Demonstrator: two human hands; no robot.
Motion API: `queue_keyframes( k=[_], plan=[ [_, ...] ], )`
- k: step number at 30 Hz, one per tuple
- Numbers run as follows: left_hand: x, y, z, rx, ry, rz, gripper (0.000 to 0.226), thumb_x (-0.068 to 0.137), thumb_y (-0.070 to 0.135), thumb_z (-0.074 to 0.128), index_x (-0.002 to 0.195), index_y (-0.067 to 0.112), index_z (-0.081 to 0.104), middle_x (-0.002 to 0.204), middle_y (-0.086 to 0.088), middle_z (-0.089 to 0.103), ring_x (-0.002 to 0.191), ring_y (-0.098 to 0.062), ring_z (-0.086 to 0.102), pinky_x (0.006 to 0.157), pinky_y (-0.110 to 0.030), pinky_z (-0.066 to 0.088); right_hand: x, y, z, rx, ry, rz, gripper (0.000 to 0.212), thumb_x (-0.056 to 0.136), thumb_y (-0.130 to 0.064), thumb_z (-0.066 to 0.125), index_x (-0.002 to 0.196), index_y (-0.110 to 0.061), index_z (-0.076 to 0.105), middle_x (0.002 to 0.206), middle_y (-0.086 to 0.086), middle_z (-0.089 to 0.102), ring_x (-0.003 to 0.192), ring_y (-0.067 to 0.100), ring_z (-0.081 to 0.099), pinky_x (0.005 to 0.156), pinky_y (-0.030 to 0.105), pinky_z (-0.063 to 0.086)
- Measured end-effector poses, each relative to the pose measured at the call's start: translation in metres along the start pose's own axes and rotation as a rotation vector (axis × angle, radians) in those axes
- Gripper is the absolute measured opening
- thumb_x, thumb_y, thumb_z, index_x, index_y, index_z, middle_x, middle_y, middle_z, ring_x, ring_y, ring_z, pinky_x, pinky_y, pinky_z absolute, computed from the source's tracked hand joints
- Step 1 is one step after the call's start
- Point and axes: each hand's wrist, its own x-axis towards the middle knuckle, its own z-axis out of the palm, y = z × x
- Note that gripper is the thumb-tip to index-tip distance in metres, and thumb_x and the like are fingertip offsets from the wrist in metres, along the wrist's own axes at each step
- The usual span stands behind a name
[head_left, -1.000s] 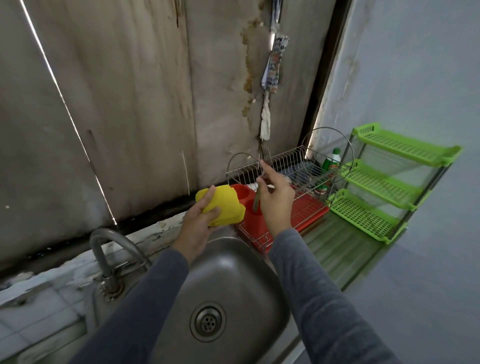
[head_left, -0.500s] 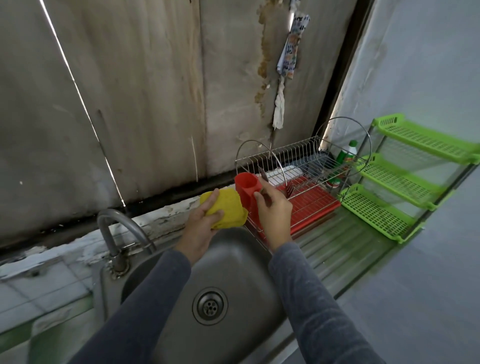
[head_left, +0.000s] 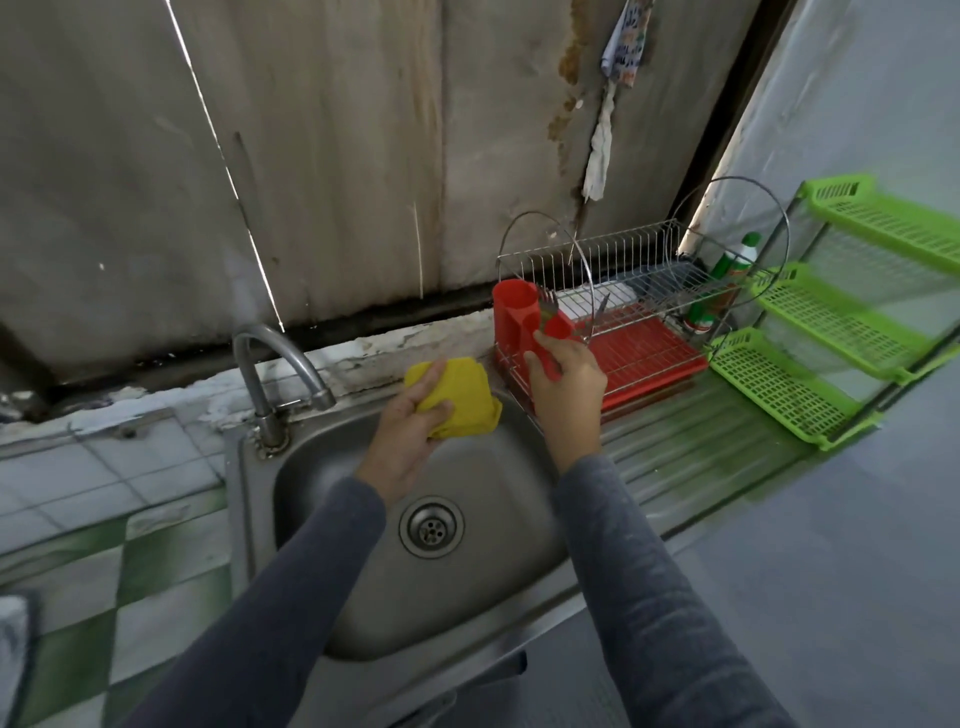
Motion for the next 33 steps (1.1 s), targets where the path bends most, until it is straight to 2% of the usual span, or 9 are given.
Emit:
queue_keyframes(
  k=[6, 10, 13, 16, 20, 24, 27, 29, 33],
  plan=[
    [-0.037, -0.018, -0.018, 0.017, 0.086, 0.010, 0.058, 0.096, -0.006, 0.052, 0.144, 0.027, 0.049, 0.132, 0.007, 0.053, 0.107, -0.008, 0.060, 0.082, -0.023, 0.056, -0.033, 0.000, -0.004, -0.006, -0.134, 0.008, 0.025, 0.089, -0.007, 0.072, 0.113, 0.001, 0.072, 0.109, 0.020, 0.069, 0.098, 0.031, 0.065, 0.084, 0.004, 0.034],
    [-0.066, -0.029, -0.038, 0.001, 0.142, -0.005, 0.057, 0.097, -0.006, 0.051, 0.139, 0.033, 0.051, 0.131, 0.008, 0.052, 0.108, -0.009, 0.058, 0.073, -0.020, 0.056, -0.063, -0.002, 0.002, -0.038, -0.324, 0.043, 0.031, 0.091, -0.011, 0.070, 0.121, -0.002, 0.069, 0.119, 0.016, 0.069, 0.111, 0.030, 0.062, 0.095, 0.022, 0.039],
    [-0.089, -0.036, -0.057, 0.030, 0.192, 0.000, 0.058, 0.097, -0.006, 0.050, 0.141, 0.032, 0.049, 0.133, 0.007, 0.048, 0.106, -0.007, 0.055, 0.080, -0.024, 0.054, -0.087, -0.006, 0.016, -0.066, -0.505, 0.101, 0.033, 0.095, -0.017, 0.066, 0.125, -0.002, 0.067, 0.122, 0.015, 0.068, 0.116, 0.030, 0.061, 0.099, 0.031, 0.041],
    [-0.112, -0.041, -0.076, 0.026, 0.238, 0.001, 0.058, 0.097, -0.006, 0.049, 0.148, 0.022, 0.044, 0.133, 0.006, 0.046, 0.106, -0.009, 0.054, 0.094, -0.034, 0.047, -0.110, -0.015, 0.029, -0.114, -0.680, 0.129, 0.033, 0.097, -0.022, 0.063, 0.126, -0.006, 0.066, 0.124, 0.013, 0.067, 0.115, 0.026, 0.060, 0.098, 0.030, 0.041],
    [-0.145, -0.046, -0.110, 0.007, 0.326, 0.017, 0.058, 0.098, -0.007, 0.049, 0.148, 0.021, 0.043, 0.140, 0.000, 0.044, 0.108, -0.013, 0.056, 0.087, -0.025, 0.053, -0.145, -0.034, 0.053, -0.159, -0.868, 0.132, 0.029, 0.096, -0.020, 0.061, 0.119, -0.003, 0.068, 0.121, 0.015, 0.068, 0.114, 0.029, 0.061, 0.096, 0.032, 0.044],
    [-0.184, -0.047, -0.152, -0.018, 0.406, 0.051, 0.058, 0.096, -0.008, 0.050, 0.139, 0.031, 0.048, 0.144, -0.004, 0.048, 0.112, -0.017, 0.058, 0.085, -0.028, 0.055, -0.185, -0.063, 0.074, -0.212, -1.005, 0.062, 0.029, 0.097, -0.022, 0.057, 0.117, -0.005, 0.069, 0.120, 0.013, 0.068, 0.115, 0.032, 0.060, 0.091, 0.033, 0.044],
    [-0.222, -0.046, -0.185, -0.068, 0.485, 0.048, 0.057, 0.096, -0.006, 0.052, 0.134, 0.037, 0.052, 0.141, 0.000, 0.050, 0.114, -0.015, 0.058, 0.081, -0.025, 0.054, -0.218, -0.095, 0.086, -0.270, -1.104, -0.038, 0.028, 0.097, -0.020, 0.053, 0.110, -0.001, 0.070, 0.115, 0.020, 0.068, 0.111, 0.037, 0.061, 0.087, 0.036, 0.044],
    [-0.250, -0.046, -0.209, -0.094, 0.541, 0.058, 0.056, 0.096, -0.004, 0.054, 0.133, 0.038, 0.056, 0.147, 0.000, 0.047, 0.123, -0.019, 0.054, 0.087, -0.027, 0.052, -0.242, -0.117, 0.095, -0.264, -1.158, -0.084, 0.027, 0.095, -0.019, 0.055, 0.109, -0.001, 0.070, 0.112, 0.021, 0.068, 0.107, 0.038, 0.062, 0.086, 0.036, 0.046],
    [-0.307, -0.043, -0.251, -0.152, 0.628, 0.076, 0.056, 0.095, -0.005, 0.054, 0.132, 0.037, 0.057, 0.148, 0.000, 0.047, 0.122, -0.018, 0.055, 0.089, -0.031, 0.052, -0.295, -0.156, 0.112, -0.242, -1.237, -0.206, 0.026, 0.095, -0.020, 0.056, 0.109, -0.002, 0.069, 0.112, 0.018, 0.068, 0.108, 0.036, 0.060, 0.088, 0.038, 0.048]
  ],
)
